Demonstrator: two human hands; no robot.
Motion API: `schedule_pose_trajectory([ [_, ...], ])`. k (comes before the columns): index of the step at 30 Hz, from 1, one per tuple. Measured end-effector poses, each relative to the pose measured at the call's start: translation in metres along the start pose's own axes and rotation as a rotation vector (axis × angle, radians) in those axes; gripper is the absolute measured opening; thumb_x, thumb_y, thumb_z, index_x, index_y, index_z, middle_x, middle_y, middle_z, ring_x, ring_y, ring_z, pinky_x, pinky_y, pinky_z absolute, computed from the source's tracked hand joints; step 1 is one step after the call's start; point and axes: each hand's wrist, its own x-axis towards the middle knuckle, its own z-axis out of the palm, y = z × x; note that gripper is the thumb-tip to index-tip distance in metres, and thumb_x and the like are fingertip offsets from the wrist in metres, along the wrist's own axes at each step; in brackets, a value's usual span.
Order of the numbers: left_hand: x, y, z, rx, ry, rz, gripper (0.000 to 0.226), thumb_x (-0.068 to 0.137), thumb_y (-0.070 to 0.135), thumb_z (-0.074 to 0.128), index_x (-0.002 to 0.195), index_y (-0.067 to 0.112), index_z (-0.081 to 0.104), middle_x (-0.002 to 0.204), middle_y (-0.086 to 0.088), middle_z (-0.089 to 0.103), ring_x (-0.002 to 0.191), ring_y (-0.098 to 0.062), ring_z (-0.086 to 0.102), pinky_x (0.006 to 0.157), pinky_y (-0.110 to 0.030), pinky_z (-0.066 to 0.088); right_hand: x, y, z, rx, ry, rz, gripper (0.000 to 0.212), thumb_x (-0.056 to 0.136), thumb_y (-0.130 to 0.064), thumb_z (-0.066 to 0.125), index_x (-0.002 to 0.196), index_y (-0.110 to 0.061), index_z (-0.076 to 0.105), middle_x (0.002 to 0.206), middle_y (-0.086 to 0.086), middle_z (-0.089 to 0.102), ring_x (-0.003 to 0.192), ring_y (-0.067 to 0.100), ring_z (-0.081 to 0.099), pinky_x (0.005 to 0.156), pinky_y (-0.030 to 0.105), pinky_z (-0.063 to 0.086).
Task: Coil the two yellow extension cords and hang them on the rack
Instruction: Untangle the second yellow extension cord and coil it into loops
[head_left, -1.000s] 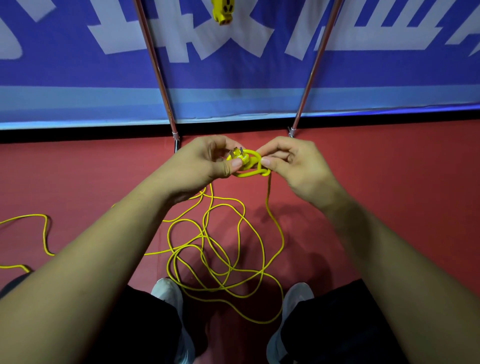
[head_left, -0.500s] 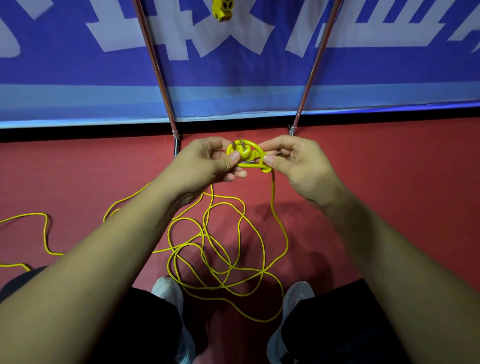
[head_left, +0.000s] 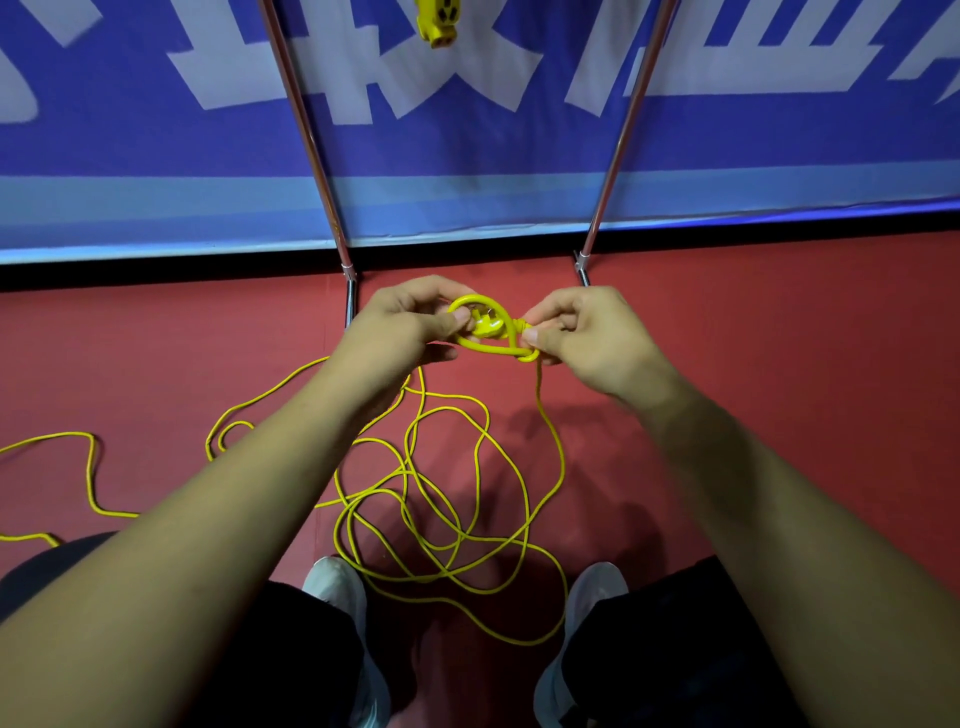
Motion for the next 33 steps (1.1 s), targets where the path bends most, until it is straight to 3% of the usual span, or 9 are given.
schedule_pose_trajectory([
  [4, -0.002, -0.002, 0.010, -0.035, 0.052, 0.011, 0.022, 0.095, 0.002, 0.053, 0.094, 0.019, 0.066, 0.076, -0.003, 0.056, 0.067, -0.008, 0.057, 0.056, -0.023, 0.043, 0.001, -0.002, 0.001, 0.051, 0.021, 0.098, 0.017, 0.087, 0.002, 0.063, 0.074, -0.010, 0.062, 0.073, 0.016, 0.066, 0.063, 0.019, 0.063, 0.065, 0.037, 0.059],
  [8, -0.006, 0.001, 0.018, 0.177, -0.014, 0.132, 0.016, 0.092, 0.001, 0.055, 0.092, 0.016, 0.062, 0.074, -0.010, 0.054, 0.064, -0.012, 0.051, 0.052, -0.024, 0.041, 0.006, 0.004, -0.001, 0.150, 0.139, 0.188, 0.024, 0.091, 0.003, 0.053, 0.069, -0.005, 0.057, 0.065, 0.013, 0.058, 0.054, 0.017, 0.057, 0.059, 0.033, 0.058],
  [12, -0.002, 0.004, 0.007, 0.161, -0.057, -0.066, 0.004, 0.080, 0.011, 0.061, 0.081, 0.013, 0.058, 0.078, -0.008, 0.067, 0.064, -0.016, 0.058, 0.058, -0.028, 0.039, 0.008, 0.006, -0.005, 0.289, 0.154, 0.107, 0.014, 0.096, -0.007, 0.055, 0.086, -0.014, 0.061, 0.080, 0.003, 0.067, 0.069, 0.008, 0.060, 0.060, 0.013, 0.044],
  [18, 0.001, 0.004, 0.003, -0.142, 0.007, -0.235, 0.021, 0.098, 0.006, 0.050, 0.113, 0.016, 0.061, 0.060, -0.002, 0.057, 0.046, -0.016, 0.055, 0.044, -0.021, 0.042, 0.003, 0.005, 0.000, 0.181, -0.028, -0.102, 0.012, 0.098, -0.011, 0.053, 0.099, -0.010, 0.064, 0.103, 0.008, 0.071, 0.090, 0.011, 0.058, 0.083, 0.022, 0.045],
  [21, 0.005, 0.005, -0.001, -0.343, 0.053, -0.379, 0.030, 0.098, -0.006, 0.039, 0.105, 0.012, 0.063, 0.066, -0.004, 0.057, 0.044, -0.012, 0.056, 0.039, -0.017, 0.043, 0.002, 0.002, 0.006, 0.267, -0.024, -0.153, 0.013, 0.100, -0.012, 0.049, 0.101, -0.008, 0.061, 0.106, 0.005, 0.073, 0.095, 0.013, 0.063, 0.093, 0.026, 0.046],
  [23, 0.007, 0.005, -0.003, -0.269, 0.060, -0.384, 0.029, 0.098, -0.006, 0.038, 0.097, 0.011, 0.062, 0.067, -0.007, 0.062, 0.045, -0.013, 0.059, 0.041, -0.018, 0.047, 0.002, 0.000, 0.009, 0.297, -0.033, -0.155, 0.011, 0.100, -0.014, 0.048, 0.101, -0.009, 0.058, 0.104, 0.010, 0.073, 0.097, 0.020, 0.066, 0.095, 0.031, 0.047],
  [27, 0.007, -0.004, -0.003, 0.311, 0.182, 0.013, 0.018, 0.094, 0.011, 0.055, 0.104, 0.022, 0.065, 0.096, 0.000, 0.062, 0.079, -0.009, 0.061, 0.073, -0.023, 0.052, 0.005, 0.002, 0.012, 0.194, -0.099, -0.105, 0.011, 0.102, -0.017, 0.046, 0.092, -0.015, 0.050, 0.087, 0.017, 0.071, 0.084, 0.037, 0.069, 0.087, 0.045, 0.051],
  [30, 0.004, 0.001, -0.010, 0.632, 0.032, 0.498, 0.049, 0.090, 0.031, 0.062, 0.137, 0.025, 0.049, 0.135, 0.002, 0.047, 0.123, -0.005, 0.047, 0.099, -0.016, 0.039, 0.002, -0.001, 0.012, 0.135, -0.178, -0.085, 0.021, 0.103, -0.017, 0.042, 0.086, -0.012, 0.053, 0.071, 0.016, 0.059, 0.059, 0.024, 0.060, 0.066, 0.036, 0.051],
  [33, 0.003, -0.001, -0.012, 0.779, -0.188, 0.540, 0.036, 0.094, 0.033, 0.058, 0.127, 0.020, 0.060, 0.117, 0.002, 0.062, 0.108, -0.009, 0.058, 0.092, -0.025, 0.046, -0.001, -0.006, 0.013, 0.204, -0.209, -0.034, 0.034, 0.105, -0.023, 0.039, 0.080, -0.008, 0.058, 0.063, 0.011, 0.051, 0.048, 0.014, 0.047, 0.049, 0.022, 0.041],
])
